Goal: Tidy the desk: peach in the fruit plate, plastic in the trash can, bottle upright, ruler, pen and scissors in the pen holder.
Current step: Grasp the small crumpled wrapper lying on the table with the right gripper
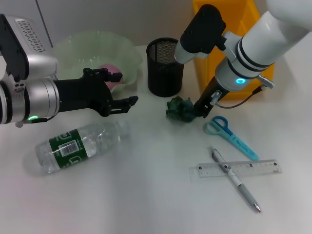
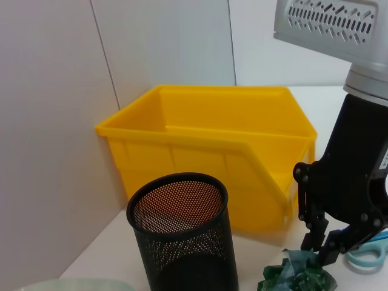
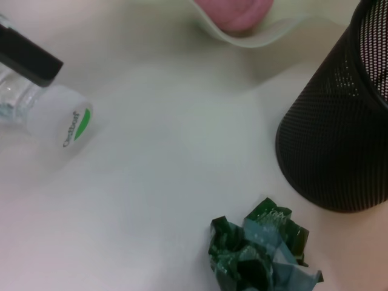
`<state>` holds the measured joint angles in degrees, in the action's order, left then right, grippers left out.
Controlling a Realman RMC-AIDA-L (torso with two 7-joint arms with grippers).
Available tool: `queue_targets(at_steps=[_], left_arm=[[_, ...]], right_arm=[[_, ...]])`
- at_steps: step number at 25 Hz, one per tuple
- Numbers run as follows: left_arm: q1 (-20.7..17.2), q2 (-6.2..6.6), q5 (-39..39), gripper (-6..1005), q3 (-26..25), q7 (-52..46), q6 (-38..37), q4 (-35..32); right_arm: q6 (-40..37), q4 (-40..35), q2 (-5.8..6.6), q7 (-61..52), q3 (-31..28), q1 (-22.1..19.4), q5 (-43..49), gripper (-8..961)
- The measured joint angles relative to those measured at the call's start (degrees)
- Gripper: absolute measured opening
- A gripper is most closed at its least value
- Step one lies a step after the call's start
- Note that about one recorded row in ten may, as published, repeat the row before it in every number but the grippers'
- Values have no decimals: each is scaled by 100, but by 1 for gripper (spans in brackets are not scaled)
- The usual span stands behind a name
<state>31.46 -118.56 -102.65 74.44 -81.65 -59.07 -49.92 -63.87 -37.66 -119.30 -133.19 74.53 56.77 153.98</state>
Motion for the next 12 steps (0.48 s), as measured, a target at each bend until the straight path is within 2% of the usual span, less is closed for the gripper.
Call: queue_targets(at_steps=[12], left_arm=[[-17,0,0,717,0,0,-2,0]], right_arm=[[-255,-288,-27,-13,166,-23,-56,152]])
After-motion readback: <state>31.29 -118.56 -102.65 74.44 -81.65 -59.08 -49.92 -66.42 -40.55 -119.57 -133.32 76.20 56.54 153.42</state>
